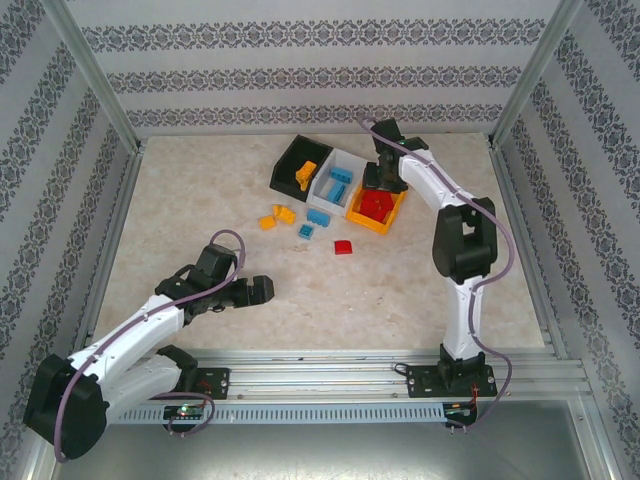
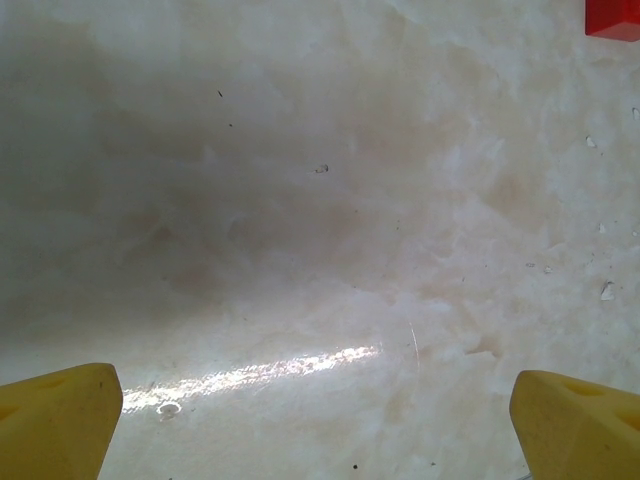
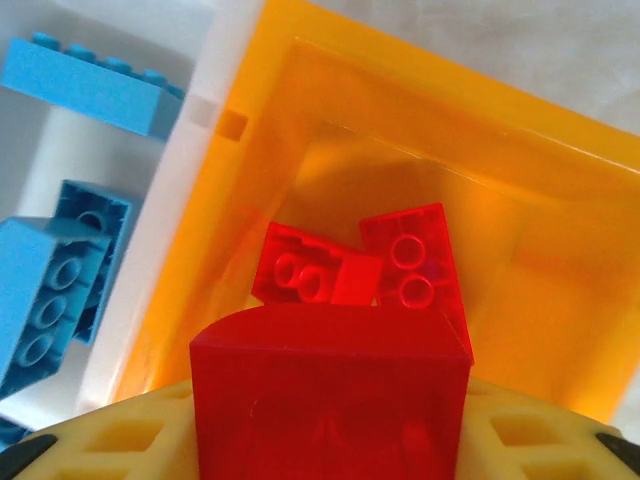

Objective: Sort the legos into containers by color

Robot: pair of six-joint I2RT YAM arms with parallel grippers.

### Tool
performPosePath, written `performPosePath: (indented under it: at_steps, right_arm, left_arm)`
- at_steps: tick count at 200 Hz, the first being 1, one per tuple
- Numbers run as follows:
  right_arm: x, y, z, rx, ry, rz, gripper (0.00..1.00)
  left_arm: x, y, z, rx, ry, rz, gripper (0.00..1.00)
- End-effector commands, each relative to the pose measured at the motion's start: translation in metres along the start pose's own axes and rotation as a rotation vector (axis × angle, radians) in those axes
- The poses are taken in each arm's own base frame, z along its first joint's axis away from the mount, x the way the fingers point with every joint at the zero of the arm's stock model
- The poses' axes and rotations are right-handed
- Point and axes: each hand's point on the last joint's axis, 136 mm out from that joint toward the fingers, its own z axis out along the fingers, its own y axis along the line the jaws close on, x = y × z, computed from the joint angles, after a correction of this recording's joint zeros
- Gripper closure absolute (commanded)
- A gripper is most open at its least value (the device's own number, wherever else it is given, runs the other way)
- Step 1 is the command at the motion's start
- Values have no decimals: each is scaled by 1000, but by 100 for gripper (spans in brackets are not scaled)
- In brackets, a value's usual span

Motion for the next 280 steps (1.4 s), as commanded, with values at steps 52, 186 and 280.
performPosePath:
  at_steps: [52, 186, 280]
  right_arm:
    - [-3, -3, -7, -4, 19, -4, 38]
    - [136, 71, -110, -77, -10, -250, 22]
    - [183, 84, -18, -4, 163, -297, 21]
  left_arm:
    - [-9, -8, -1, 18, -11, -1, 0]
    - [-15, -17, -17, 75, -74, -17, 0]
    - [-10, -15, -26, 78, -87, -14, 0]
